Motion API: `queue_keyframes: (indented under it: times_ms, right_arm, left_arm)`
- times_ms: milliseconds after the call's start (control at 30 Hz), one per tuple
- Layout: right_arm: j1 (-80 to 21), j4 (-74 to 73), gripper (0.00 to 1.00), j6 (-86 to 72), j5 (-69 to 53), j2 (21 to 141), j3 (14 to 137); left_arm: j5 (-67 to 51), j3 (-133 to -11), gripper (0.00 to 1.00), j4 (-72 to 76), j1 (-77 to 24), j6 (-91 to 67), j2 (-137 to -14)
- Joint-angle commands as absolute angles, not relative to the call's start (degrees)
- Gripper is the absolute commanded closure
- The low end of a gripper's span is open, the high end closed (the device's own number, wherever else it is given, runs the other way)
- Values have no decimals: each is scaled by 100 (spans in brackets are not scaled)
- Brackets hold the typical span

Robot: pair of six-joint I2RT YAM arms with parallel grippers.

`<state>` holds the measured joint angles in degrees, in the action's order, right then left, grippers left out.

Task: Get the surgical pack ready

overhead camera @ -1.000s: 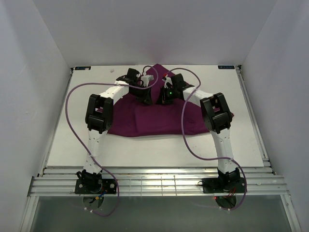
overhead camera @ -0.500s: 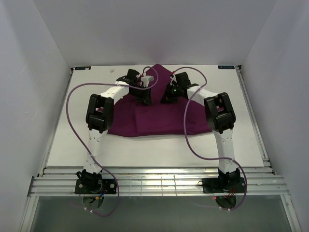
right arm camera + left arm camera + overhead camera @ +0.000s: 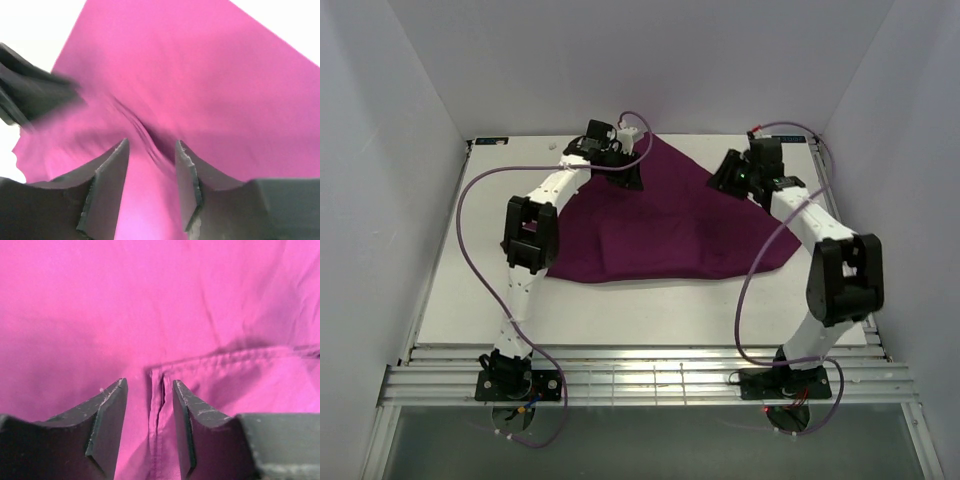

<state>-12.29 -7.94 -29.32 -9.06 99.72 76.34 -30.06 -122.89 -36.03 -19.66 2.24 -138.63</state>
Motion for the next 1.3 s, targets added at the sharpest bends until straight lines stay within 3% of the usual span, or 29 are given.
queue_keyframes:
  times_ms: [0, 100, 133, 200, 300, 333, 433, 567, 667, 1267]
  right_arm:
    - [-625, -1475, 50, -3032, -528, 9019, 6207]
    - [-299, -1696, 71, -2901, -475, 8336, 5644]
    - [-308, -1757, 86, -2822, -457, 8184, 5399]
    - [-351, -1723, 92, -2611, -737, 7841, 5230]
    - [-535, -1653, 92, -2558, -1054, 7647, 5028]
    - [-623, -1600, 92, -2558, -1159, 7629, 4975]
    - [-957, -1617, 92, -2636, -1441, 7751, 4817]
    - [-1352, -1372, 92, -2926, -1757, 7988, 4404]
    - [-1573, -1257, 92, -2988, -1767, 8260, 4324]
    - [-1521, -967, 92, -2883, -1231, 9053, 4263]
  left_arm:
    - [-2830, -12507, 47, -3314, -1978, 44, -13219]
    - [-2506, -12507, 47, -3340, -1934, -130, -12895]
    - [-2400, -12402, 47, -3409, -1847, -228, -12763]
    - [-2189, -12174, 48, -3576, -1645, -298, -12412]
    - [-2258, -10990, 56, -3638, -1389, -352, -11253]
    - [-2285, -10664, 66, -3856, -1258, -308, -10711]
    - [-2381, -9417, 76, -4437, -1178, -106, -10039]
    - [-2830, -7406, 77, -4588, -1256, -35, -9178]
    - [-2953, -6683, 77, -4579, -1327, 254, -9001]
    - [-2189, -5801, 75, -3858, -1205, 562, -10011]
